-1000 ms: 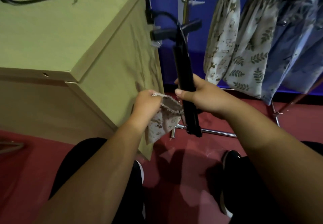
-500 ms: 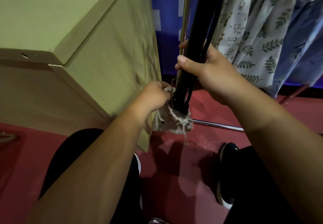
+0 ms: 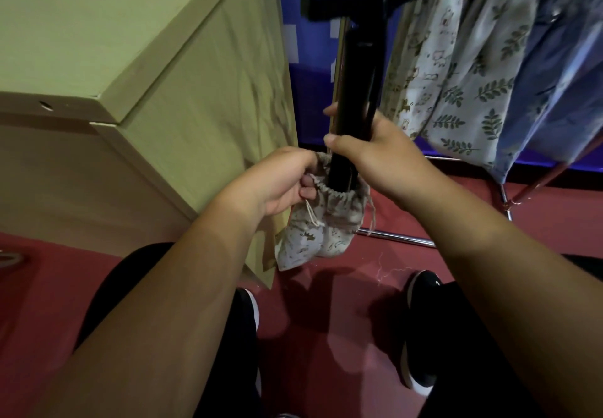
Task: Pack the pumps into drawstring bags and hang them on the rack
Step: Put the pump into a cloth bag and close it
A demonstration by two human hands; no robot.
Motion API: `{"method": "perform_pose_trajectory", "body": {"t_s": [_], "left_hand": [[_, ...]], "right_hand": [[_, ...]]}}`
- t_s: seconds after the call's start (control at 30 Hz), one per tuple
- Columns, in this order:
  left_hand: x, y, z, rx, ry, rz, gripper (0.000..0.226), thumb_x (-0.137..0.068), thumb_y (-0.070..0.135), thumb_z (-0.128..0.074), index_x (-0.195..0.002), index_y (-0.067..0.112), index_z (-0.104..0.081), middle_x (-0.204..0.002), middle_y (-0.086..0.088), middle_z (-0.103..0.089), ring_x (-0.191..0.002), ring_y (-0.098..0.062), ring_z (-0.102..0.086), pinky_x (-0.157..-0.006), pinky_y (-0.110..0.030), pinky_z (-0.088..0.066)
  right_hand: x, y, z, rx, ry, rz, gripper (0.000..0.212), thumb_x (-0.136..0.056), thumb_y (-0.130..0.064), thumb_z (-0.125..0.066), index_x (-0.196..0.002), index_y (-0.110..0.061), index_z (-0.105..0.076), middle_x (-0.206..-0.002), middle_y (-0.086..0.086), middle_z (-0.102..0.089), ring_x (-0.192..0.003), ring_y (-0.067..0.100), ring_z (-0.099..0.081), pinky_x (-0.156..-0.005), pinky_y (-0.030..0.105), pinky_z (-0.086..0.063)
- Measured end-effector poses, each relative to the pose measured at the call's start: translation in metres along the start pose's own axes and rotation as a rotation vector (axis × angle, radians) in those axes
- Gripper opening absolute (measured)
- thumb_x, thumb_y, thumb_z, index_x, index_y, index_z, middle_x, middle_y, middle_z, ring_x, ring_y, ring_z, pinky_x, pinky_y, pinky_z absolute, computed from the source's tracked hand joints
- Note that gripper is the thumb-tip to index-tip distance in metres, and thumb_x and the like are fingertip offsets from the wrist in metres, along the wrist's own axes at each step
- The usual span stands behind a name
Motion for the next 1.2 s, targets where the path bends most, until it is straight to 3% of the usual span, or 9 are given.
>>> {"method": "perform_pose_trajectory", "body": {"t_s": [0.13,0.27,0.4,0.57,0.7,0.93,1.03,1.13,1.2], "left_hand": [[-0.004,0.003,0.005,0.205,0.059,0.004,0.027,-0.104,0.003,-0.040,-0.082,0.015,-0.051,-0.064,0.003,-0.040,-0.042,-0.003,-0.027,-0.042,-0.017,-0.016],[-0.007,-0.004,0.005,0.302,0.060,-0.036,0.029,-0.109,0.008,-0.043,-0.082,0.019,-0.051,-0.062,0.007,-0.032,-0.038,-0.002,-0.023,-0.035,-0.014,-0.017],[-0.005,-0.007,0.001,0.302,0.040,0.020,0.020,-0.104,0.008,-0.049,-0.086,0.015,-0.056,-0.056,0.006,-0.036,-0.040,-0.003,-0.024,-0.039,-0.017,-0.015],[0.002,-0.001,-0.001,0.241,0.096,0.049,0.003,-0.101,0.009,-0.058,-0.098,0.011,-0.057,-0.067,-0.003,-0.053,-0.037,-0.005,-0.039,-0.046,-0.018,-0.023],[-0.005,-0.001,0.008,0.276,0.121,0.046,0.007,-0.098,0.012,-0.060,-0.104,0.011,-0.059,-0.087,-0.013,-0.058,-0.061,-0.015,-0.049,-0.037,-0.017,-0.032],[-0.015,0.005,0.027,0.160,0.160,-0.076,0.027,-0.105,0.014,-0.055,-0.125,0.013,-0.073,-0.077,-0.001,-0.069,-0.047,-0.006,-0.042,-0.038,-0.018,-0.023],[-0.015,0.002,0.038,-0.034,0.232,-0.107,0.026,-0.103,0.010,-0.060,-0.123,0.015,-0.076,-0.068,0.002,-0.068,-0.046,-0.007,-0.048,-0.038,-0.015,-0.026],[-0.007,0.002,0.043,-0.314,0.248,-0.124,0.016,-0.099,0.017,-0.072,-0.112,0.010,-0.077,-0.073,0.000,-0.076,-0.059,-0.013,-0.069,-0.043,-0.016,-0.044],[-0.005,0.003,0.046,-0.424,0.260,-0.125,0.038,-0.092,0.021,-0.082,-0.125,0.006,-0.072,-0.096,-0.008,-0.079,-0.081,-0.019,-0.076,-0.058,-0.022,-0.055]], "right_hand": [[-0.005,0.020,-0.011,0.511,-0.129,-0.088,0.070,-0.082,-0.077,-0.054,-0.144,-0.044,-0.057,-0.131,0.009,-0.055,-0.133,0.034,-0.054,-0.115,0.047,-0.045],[-0.006,0.042,-0.019,0.643,-0.285,-0.120,0.072,-0.103,-0.056,-0.059,-0.167,-0.042,-0.029,-0.133,0.019,-0.063,-0.126,0.039,-0.062,-0.099,0.037,-0.047],[-0.001,0.048,-0.021,0.755,-0.375,-0.241,0.080,-0.108,-0.060,-0.052,-0.172,-0.037,-0.012,-0.139,0.015,-0.069,-0.125,0.036,-0.067,-0.100,0.035,-0.048],[0.005,0.049,-0.018,0.606,-0.368,-0.405,0.070,-0.107,-0.058,-0.053,-0.166,-0.029,-0.030,-0.129,0.008,-0.074,-0.107,0.031,-0.075,-0.085,0.043,-0.059],[-0.002,0.056,-0.020,0.447,-0.323,-0.332,0.051,-0.105,-0.062,-0.056,-0.119,-0.016,-0.071,-0.101,0.011,-0.082,-0.093,0.029,-0.080,-0.083,0.051,-0.067],[-0.004,0.059,-0.024,0.070,-0.405,-0.357,0.033,-0.112,-0.031,-0.058,-0.102,0.000,-0.065,-0.069,0.009,-0.065,-0.062,0.025,-0.062,-0.067,0.042,-0.051],[-0.013,0.060,-0.012,0.247,-0.266,-0.349,0.024,-0.109,-0.017,-0.052,-0.110,0.001,-0.068,-0.065,0.004,-0.047,-0.049,0.018,-0.038,-0.051,0.033,-0.037],[-0.013,0.050,0.000,0.589,-0.212,-0.278,0.022,-0.101,-0.020,-0.059,-0.113,-0.012,-0.077,-0.086,0.012,-0.073,-0.046,0.021,-0.050,-0.048,0.027,-0.044],[-0.009,0.049,0.003,0.696,-0.229,-0.272,0.020,-0.099,-0.027,-0.071,-0.111,-0.015,-0.080,-0.099,0.008,-0.076,-0.055,0.014,-0.058,-0.050,0.024,-0.045]]}}
Point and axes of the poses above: each hand's wrist, its own x-axis away from the middle knuckle, its own z-axis out of the back of the hand, y = z × x, the point moved 5 cm from there along -x, towards the middle knuckle
